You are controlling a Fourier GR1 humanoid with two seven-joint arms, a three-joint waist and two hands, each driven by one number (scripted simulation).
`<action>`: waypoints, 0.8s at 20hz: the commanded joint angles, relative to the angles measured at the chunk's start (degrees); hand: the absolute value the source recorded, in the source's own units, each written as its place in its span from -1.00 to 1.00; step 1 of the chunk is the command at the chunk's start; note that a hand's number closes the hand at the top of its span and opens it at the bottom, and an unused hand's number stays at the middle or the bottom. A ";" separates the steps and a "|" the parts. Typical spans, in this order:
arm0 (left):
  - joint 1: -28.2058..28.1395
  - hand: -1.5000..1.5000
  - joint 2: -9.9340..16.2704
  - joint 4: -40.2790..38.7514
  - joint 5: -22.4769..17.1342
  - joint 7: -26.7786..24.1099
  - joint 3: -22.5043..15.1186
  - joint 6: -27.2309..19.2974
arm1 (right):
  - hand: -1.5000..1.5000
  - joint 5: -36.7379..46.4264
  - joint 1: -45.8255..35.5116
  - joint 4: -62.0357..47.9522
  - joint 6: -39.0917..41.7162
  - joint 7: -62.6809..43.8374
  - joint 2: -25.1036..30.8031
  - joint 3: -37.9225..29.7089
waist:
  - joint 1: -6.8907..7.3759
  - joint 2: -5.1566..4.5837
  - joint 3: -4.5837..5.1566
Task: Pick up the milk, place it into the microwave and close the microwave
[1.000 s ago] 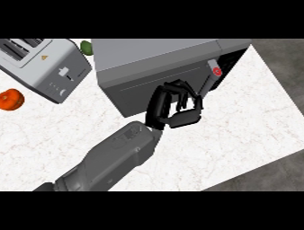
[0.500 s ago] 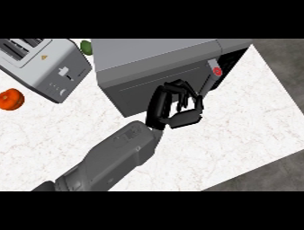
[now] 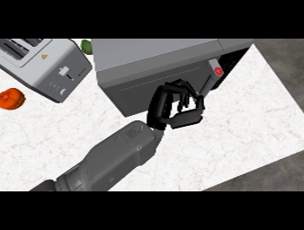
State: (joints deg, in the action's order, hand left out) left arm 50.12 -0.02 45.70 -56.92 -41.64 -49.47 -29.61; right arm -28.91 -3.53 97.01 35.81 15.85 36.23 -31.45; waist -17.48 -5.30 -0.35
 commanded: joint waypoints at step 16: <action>6.79 1.00 0.02 -5.18 -4.29 -0.01 0.75 0.68 | -1.00 -4.30 -5.01 -10.25 4.41 0.14 5.19 -1.68 | -0.14 -1.00 0.10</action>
State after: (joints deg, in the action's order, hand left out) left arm 51.41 -0.02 44.99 -60.04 -43.38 -51.44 -29.85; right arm -32.82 -7.94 88.69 39.42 15.98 40.46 -32.79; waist -17.13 -5.57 -0.39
